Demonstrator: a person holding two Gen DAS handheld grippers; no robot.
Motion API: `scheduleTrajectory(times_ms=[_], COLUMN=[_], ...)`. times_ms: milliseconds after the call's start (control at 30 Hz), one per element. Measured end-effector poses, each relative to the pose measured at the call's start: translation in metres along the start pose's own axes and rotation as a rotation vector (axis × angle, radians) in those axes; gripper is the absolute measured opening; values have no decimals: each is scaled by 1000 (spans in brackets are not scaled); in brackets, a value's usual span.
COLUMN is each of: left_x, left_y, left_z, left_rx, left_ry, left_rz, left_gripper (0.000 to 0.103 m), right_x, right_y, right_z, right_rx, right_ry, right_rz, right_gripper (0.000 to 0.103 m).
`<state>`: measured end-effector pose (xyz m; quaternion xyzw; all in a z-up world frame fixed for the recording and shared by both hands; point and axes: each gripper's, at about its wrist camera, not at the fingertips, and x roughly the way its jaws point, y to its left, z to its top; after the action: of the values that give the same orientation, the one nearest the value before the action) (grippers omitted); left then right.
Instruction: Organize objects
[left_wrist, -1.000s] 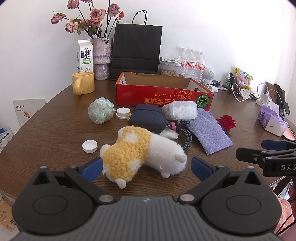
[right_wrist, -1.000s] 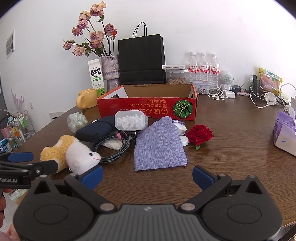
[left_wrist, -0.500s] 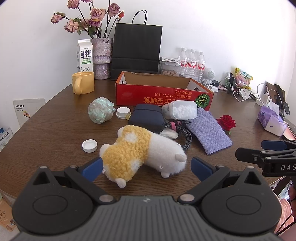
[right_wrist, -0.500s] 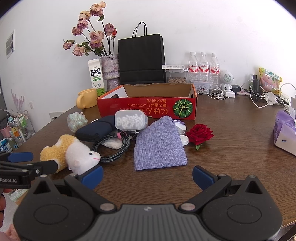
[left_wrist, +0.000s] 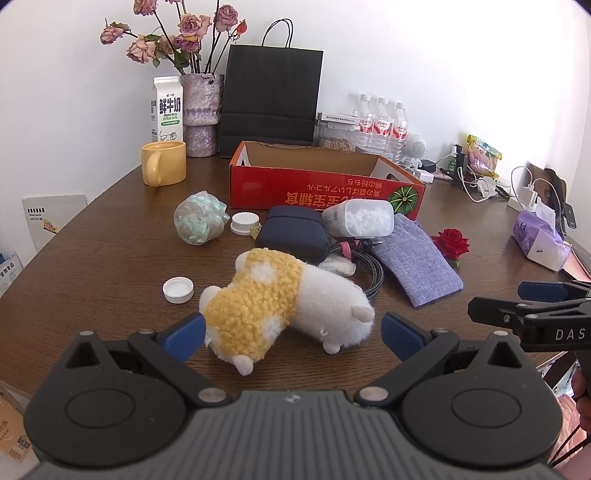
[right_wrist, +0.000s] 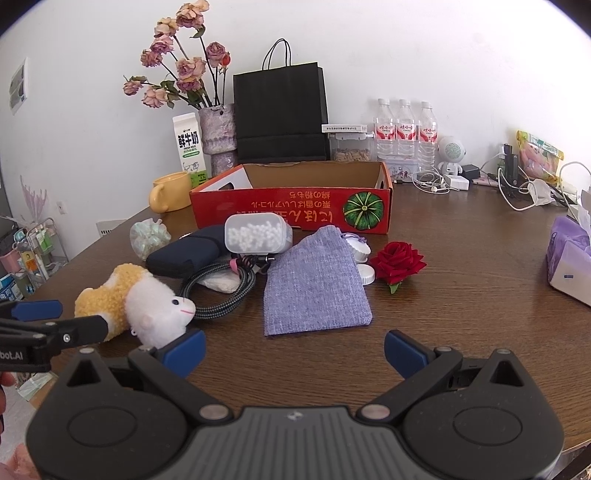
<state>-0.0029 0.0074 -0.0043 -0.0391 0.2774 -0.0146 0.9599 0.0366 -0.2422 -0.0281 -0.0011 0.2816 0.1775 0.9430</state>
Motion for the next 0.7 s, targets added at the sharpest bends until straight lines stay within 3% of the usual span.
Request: scheduleTrajectory(times_ms=[300,700], left_x=[13,26], left_y=[25,76], left_z=[10,33], left_rx=[-22,-52], left_ry=[0,-30], left_rz=[63,193], left_gripper=[103,103], right_x=[11,32], right_y=[-7,-31], right_z=[2,12], right_rx=[3,5], right_ry=[14,-4], right_rz=[-9,-88], right_gripper=[103,103])
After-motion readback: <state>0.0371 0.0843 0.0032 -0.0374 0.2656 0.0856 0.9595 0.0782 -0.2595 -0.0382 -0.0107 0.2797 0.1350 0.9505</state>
